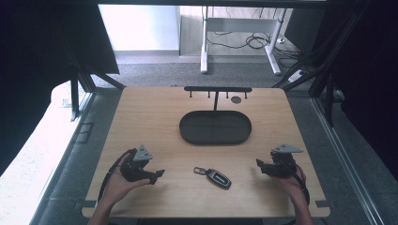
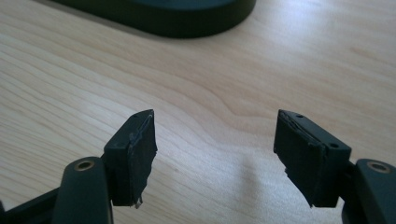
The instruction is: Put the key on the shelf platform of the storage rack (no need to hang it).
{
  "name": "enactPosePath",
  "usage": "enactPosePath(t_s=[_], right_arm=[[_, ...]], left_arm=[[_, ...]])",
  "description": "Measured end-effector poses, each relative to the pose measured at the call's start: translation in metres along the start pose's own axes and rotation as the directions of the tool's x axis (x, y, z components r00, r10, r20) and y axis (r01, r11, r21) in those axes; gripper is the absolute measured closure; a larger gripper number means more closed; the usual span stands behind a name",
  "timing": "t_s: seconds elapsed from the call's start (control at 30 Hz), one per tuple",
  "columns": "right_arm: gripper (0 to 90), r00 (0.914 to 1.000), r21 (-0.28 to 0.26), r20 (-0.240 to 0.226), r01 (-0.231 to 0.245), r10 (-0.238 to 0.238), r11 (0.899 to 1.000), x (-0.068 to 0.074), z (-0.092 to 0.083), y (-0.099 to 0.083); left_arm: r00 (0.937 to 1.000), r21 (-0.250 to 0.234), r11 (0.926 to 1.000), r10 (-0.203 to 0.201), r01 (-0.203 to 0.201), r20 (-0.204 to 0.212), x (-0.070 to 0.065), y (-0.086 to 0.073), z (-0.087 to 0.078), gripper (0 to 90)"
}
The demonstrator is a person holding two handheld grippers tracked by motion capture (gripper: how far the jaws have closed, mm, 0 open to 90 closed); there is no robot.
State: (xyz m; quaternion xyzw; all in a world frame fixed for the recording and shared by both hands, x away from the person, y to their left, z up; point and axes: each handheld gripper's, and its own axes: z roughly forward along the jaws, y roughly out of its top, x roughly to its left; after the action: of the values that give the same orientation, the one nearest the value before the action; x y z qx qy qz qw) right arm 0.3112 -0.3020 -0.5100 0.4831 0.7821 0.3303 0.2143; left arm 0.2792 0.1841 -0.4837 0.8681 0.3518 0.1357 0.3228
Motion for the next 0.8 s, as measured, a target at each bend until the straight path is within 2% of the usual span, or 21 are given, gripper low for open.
enactPosePath(t_s=[0.07,0.3,0.53,0.8], right_arm=[[30.3,0.9999,-0.005,-0.011,0.003,-0.003,1.0,0.001,-0.003,0.003],[30.9,0.9978,0.041,-0.043,0.053,-0.051,0.998,0.006,-0.011,0.017],[31.0,0.9949,0.065,-0.075,0.072,-0.068,0.995,0.009,-0.016,0.03],[31.3,0.9876,0.09,-0.112,0.12,-0.11,0.989,0.018,-0.025,0.048]], left_arm=[[1.0,0.0,1.0,-0.001,0.001,-0.003,0.001,0.0,0.0,23.3],[1.0,0.002,1.0,0.006,-0.006,0.002,0.0,-0.001,0.0,23.3],[1.0,0.003,1.0,0.006,-0.006,0.005,-0.001,0.0,0.001,23.3],[1.0,0.004,1.0,0.004,-0.004,0.004,-0.001,0.0,0.001,23.3]])
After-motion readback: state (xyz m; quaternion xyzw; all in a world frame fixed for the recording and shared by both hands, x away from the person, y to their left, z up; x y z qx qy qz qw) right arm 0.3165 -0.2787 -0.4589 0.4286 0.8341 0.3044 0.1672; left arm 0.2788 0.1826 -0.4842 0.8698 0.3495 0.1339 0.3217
